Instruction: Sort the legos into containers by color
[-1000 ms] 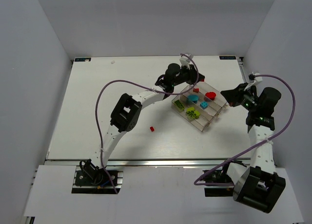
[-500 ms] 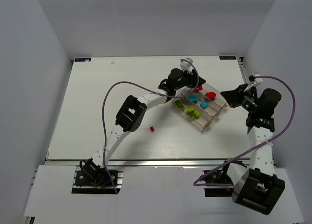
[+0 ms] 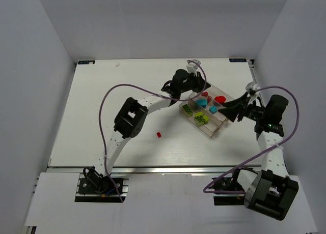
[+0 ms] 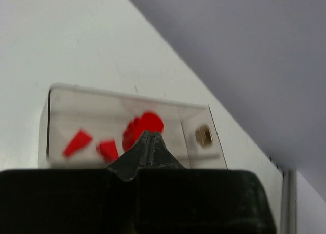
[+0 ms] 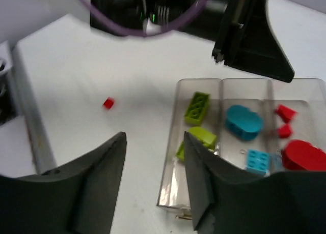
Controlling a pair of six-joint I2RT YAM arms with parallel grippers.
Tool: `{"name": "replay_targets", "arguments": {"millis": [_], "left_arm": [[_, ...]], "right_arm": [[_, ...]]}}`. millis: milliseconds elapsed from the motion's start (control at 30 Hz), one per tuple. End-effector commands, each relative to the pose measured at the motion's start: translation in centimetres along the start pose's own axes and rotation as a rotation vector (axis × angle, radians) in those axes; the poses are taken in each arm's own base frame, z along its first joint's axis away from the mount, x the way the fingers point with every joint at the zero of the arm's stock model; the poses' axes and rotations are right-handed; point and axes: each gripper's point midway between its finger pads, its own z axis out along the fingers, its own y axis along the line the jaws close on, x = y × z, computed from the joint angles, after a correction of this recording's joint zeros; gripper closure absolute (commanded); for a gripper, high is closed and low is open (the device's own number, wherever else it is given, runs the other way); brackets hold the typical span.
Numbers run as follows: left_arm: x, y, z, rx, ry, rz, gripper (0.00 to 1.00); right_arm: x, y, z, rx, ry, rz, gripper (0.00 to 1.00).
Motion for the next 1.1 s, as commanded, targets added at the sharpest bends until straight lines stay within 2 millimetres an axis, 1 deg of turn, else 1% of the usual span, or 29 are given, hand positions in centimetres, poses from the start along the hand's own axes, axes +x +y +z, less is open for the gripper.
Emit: {"name": "replay_targets", "arguments": {"millis": [0,33,67,100,133,167,200,233,267,300,333,367,400,433,467,500,533,600,633,667,700,767,800,833,867,900,933,1033,1067], "left_arm": [[-8.6,-5.6,-6.8,0.037,-0.074,0.095,1.00],[-12.4,-8.4,-10.1,0.039,-0.131,0.137,1.00],[-12.3,-8.1,-12.0,0.003,-0.118,0.143,1.00],[-9.3,-4.7,-14.4,-0.115,-0.041,0.126,1.00],[-11.7,-6.6,-17.5,-0.132,-0.079,0.156,0.98],[-11.4,-5.9,-19.5,-0.184,-0.058,0.179,0.94],[-8.3,-2.7,-22.2,-0.318,0.034,0.148,0.90],[-9.2,-3.4,-25.1,-0.363,0.025,0.168,0.90],[-8.6,-2.8,-26.7,-0.412,0.049,0.215,0.86],[-8.6,-0.9,-29.4,-0.569,0.027,0.234,0.79],[-8.2,-1.1,-32.9,-0.627,-0.016,0.241,0.48],[-8.1,-0.5,-34.9,-0.691,-0.044,0.221,0.33],[-7.9,-0.3,-36.6,-0.744,-0.053,0.218,0.26],[-8.5,0.0,-39.8,-0.859,-0.087,0.224,0.19],[-8.8,0.1,-41.2,-0.908,-0.107,0.232,0.17],[-8.7,1.0,-43.4,-1.002,-0.132,0.248,0.14],[-9.4,0.5,-45.4,-1.034,-0.175,0.278,0.13],[-10.0,0.4,-47.6,-1.089,-0.236,0.312,0.11],[-10.3,0.3,-49.4,-1.137,-0.283,0.328,0.09],[-10.3,0.3,-49.9,-1.149,-0.291,0.334,0.09],[-10.4,0.3,-50.4,-1.164,-0.304,0.337,0.09],[-10.6,0.1,-50.8,-1.161,-0.320,0.339,0.09],[-10.7,0.0,-50.8,-1.166,-0.321,0.339,0.09],[-10.6,0.1,-51.0,-1.177,-0.317,0.340,0.09],[-10.7,0.2,-51.0,-1.184,-0.316,0.340,0.09],[-10.6,0.2,-51.0,-1.185,-0.315,0.340,0.09],[-10.7,0.2,-51.0,-1.181,-0.315,0.340,0.09],[-10.6,0.1,-50.7,-1.164,-0.312,0.340,0.09],[-10.7,0.0,-50.7,-1.163,-0.315,0.340,0.09]], "right_arm": [[1.4,4.7,0.3,-0.279,-0.034,-0.231,0.44],[2.4,5.2,1.0,-0.286,-0.008,-0.335,0.41],[2.6,5.3,1.4,-0.278,0.009,-0.359,0.39],[3.1,4.3,1.9,-0.220,0.052,-0.371,0.39],[3.9,4.6,2.8,-0.227,0.084,-0.386,0.39],[5.1,5.0,3.9,-0.248,0.129,-0.377,0.42],[6.4,4.7,5.1,-0.210,0.212,-0.395,0.45],[6.6,4.6,5.8,-0.191,0.260,-0.366,0.48],[8.2,6.8,7.8,-0.263,0.325,-0.354,0.54],[9.0,5.6,8.4,-0.183,0.395,-0.362,0.56],[9.5,5.6,9.1,-0.159,0.438,-0.339,0.57],[10.4,7.9,11.1,-0.234,0.489,-0.351,0.59],[10.9,7.1,11.8,-0.178,0.540,-0.358,0.60],[12.0,8.1,13.4,-0.167,0.616,-0.343,0.61],[12.4,8.1,14.3,-0.151,0.649,-0.341,0.60],[14.1,8.0,15.3,-0.134,0.708,-0.294,0.58],[13.2,9.1,16.8,-0.133,0.714,-0.241,0.57],[13.4,9.8,18.6,-0.100,0.757,-0.171,0.54],[13.6,10.6,20.3,-0.084,0.798,-0.110,0.51],[13.8,11.2,21.1,-0.072,0.823,-0.109,0.48],[15.3,11.7,21.8,-0.073,0.875,-0.092,0.45],[15.4,12.5,23.1,0.013,0.880,-0.080,0.43],[16.2,12.4,23.3,0.058,0.895,-0.076,0.42],[16.5,12.3,23.5,0.106,0.891,-0.068,0.41],[16.8,11.2,23.6,0.223,0.874,-0.047,0.40],[17.6,12.2,23.6,0.243,0.883,-0.054,0.40],[17.8,11.9,23.6,0.282,0.883,-0.058,0.40],[18.8,13.4,23.6,0.288,0.893,-0.040,0.38],[18.9,13.4,23.6,0.297,0.894,-0.044,0.38]]}}
